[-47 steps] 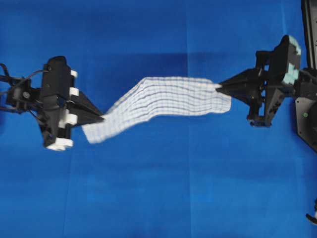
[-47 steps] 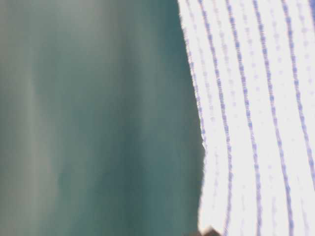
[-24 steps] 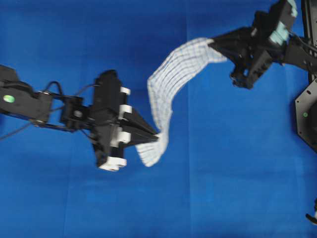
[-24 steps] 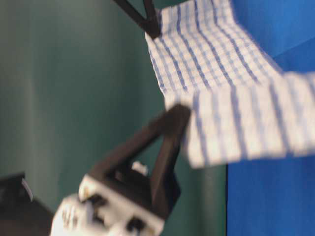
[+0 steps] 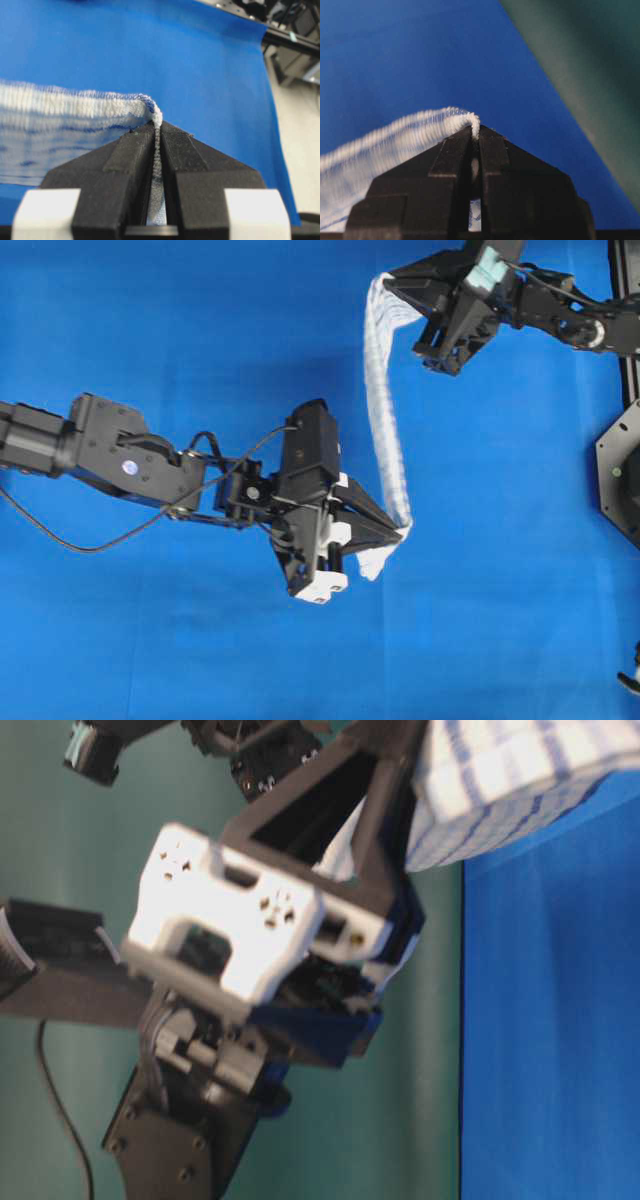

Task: Fold the blue towel.
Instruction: 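Lift the folded strip and rotate it to lie vertically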

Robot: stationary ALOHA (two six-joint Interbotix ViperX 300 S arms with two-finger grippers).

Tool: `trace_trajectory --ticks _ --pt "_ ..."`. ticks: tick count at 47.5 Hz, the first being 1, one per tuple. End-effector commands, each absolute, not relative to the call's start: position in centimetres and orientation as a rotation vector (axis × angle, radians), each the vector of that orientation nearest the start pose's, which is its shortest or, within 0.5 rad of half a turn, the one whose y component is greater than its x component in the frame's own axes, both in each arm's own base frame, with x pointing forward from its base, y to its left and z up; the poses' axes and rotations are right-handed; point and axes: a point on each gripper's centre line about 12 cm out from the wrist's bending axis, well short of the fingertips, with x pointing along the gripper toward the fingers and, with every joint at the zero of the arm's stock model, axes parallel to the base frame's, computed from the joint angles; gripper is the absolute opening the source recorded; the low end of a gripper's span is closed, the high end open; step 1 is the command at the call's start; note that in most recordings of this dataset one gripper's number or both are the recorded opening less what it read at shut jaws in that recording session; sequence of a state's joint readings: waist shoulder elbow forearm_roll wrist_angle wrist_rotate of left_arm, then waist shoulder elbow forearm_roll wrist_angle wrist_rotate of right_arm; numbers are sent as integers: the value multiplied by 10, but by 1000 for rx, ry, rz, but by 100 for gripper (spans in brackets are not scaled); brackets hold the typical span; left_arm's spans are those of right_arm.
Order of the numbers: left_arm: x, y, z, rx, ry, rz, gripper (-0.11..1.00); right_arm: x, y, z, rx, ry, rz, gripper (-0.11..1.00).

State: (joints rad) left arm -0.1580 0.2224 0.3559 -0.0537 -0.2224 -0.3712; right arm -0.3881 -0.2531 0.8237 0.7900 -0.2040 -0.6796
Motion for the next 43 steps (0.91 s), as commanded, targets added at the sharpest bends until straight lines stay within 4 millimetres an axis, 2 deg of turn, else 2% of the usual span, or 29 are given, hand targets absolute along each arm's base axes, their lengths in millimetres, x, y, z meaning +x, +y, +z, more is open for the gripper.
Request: trace_trajectory --ticks 1,12,26,43 --pt "487 -76 217 -422 336 -71 2 317 -150 235 136 364 -551 -4" --pt "493 -77 212 -446 333 -68 2 327 -155 230 135 382 -553 -4" --pt "497 -77 201 -451 305 -70 2 329 -165 210 145 433 -576 -4" --pt "478 -72 168 -527 360 -16 2 340 -169 189 152 486 -577 -4"
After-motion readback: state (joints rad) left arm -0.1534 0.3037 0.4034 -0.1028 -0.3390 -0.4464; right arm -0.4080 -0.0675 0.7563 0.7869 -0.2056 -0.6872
